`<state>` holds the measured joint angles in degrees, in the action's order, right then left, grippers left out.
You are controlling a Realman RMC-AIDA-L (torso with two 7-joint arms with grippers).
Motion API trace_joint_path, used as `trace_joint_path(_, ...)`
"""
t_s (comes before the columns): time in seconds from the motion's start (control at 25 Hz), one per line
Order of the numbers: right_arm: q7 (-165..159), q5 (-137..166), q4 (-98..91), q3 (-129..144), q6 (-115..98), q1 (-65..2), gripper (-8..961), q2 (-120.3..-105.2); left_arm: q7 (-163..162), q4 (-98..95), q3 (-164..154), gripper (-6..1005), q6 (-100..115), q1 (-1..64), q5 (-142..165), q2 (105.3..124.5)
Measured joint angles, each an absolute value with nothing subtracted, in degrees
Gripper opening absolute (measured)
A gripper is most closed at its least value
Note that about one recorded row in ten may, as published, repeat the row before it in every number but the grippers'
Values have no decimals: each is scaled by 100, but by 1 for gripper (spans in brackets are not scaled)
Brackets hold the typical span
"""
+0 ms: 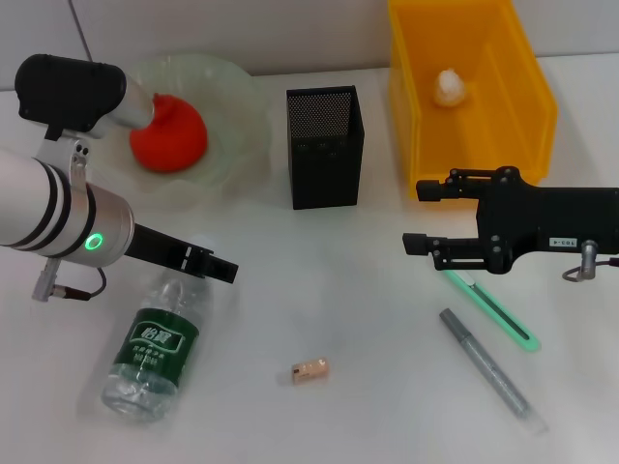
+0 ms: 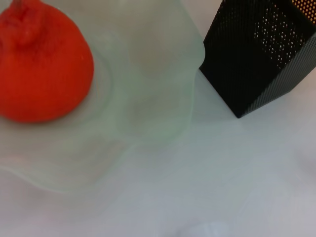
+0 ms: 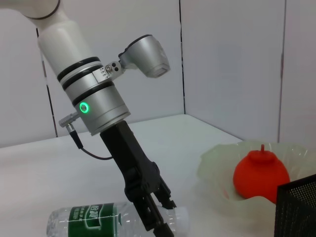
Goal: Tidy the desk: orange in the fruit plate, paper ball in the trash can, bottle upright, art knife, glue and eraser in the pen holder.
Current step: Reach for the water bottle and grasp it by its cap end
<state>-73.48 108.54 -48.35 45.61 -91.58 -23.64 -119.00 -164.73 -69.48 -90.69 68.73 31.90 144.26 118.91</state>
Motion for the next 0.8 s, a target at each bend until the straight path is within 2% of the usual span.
trace_joint_path(0.8, -7347, 10864, -4840, 4562, -9201, -2329, 710, -11891, -16489, -6798, -9097, 799, 6716, 3250, 14512, 11910)
